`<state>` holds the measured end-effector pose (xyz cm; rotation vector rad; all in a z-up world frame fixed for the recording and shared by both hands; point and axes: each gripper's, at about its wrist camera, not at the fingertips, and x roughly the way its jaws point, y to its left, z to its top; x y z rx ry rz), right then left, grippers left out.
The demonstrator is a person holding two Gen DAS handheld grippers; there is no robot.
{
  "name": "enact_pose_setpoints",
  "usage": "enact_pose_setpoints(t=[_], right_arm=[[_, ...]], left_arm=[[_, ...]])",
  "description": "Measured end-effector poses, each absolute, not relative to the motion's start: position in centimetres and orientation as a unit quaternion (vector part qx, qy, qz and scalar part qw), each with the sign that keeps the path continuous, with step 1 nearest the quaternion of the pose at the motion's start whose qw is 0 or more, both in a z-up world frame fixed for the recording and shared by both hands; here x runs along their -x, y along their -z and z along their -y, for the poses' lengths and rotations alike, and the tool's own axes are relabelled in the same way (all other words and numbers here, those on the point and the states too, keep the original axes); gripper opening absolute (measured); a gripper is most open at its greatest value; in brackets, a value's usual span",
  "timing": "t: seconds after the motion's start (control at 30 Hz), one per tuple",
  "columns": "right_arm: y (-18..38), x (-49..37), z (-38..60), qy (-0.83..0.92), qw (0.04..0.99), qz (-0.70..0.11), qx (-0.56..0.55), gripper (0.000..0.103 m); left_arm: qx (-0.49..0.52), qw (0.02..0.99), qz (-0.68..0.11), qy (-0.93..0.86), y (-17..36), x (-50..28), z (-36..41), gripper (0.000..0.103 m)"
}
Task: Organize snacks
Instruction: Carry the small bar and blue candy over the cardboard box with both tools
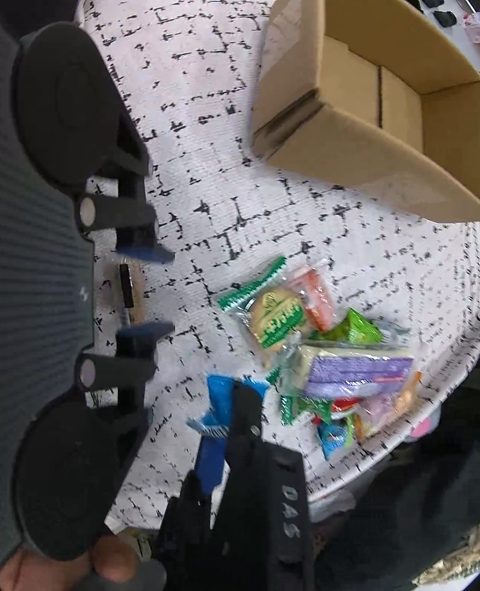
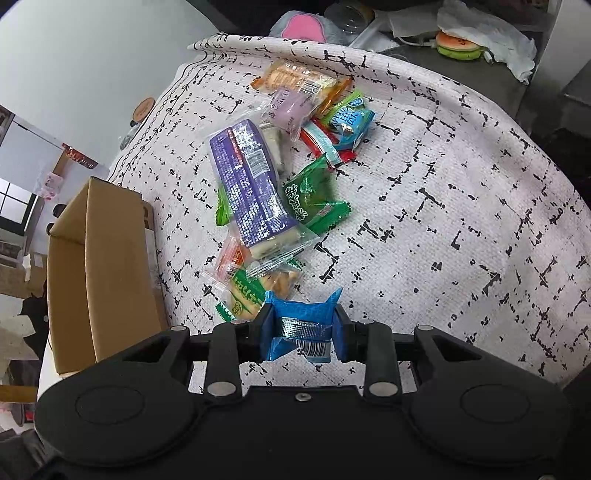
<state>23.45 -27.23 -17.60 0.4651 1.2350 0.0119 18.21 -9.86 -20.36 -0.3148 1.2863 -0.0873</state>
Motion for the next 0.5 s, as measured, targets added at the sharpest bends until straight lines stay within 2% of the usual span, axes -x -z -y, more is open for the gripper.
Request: enact_pose_setpoints(t=[0.13, 0.23, 0.5], right_arm=[[17.5, -23.2, 27.5, -0.001, 0.791, -0.571, -0.220, 0.032], [16.9, -22.7, 27.9, 0.012, 0.800, -0.559, -0.215, 0.032], [17.3, -22.6, 27.8, 0.015, 0.798, -0.570, -0.194, 0.032]], left_arm=[[0.144, 0.779, -0.608, 0.046, 21.3, -18.3, 10.3, 0.059], [0.148, 0.768, -0.621, 0.045, 22.1, -18.2, 10.6, 0.067], [0.152, 0.773, -0.616, 0.021, 23.0, -17.9, 11.5, 0.067]])
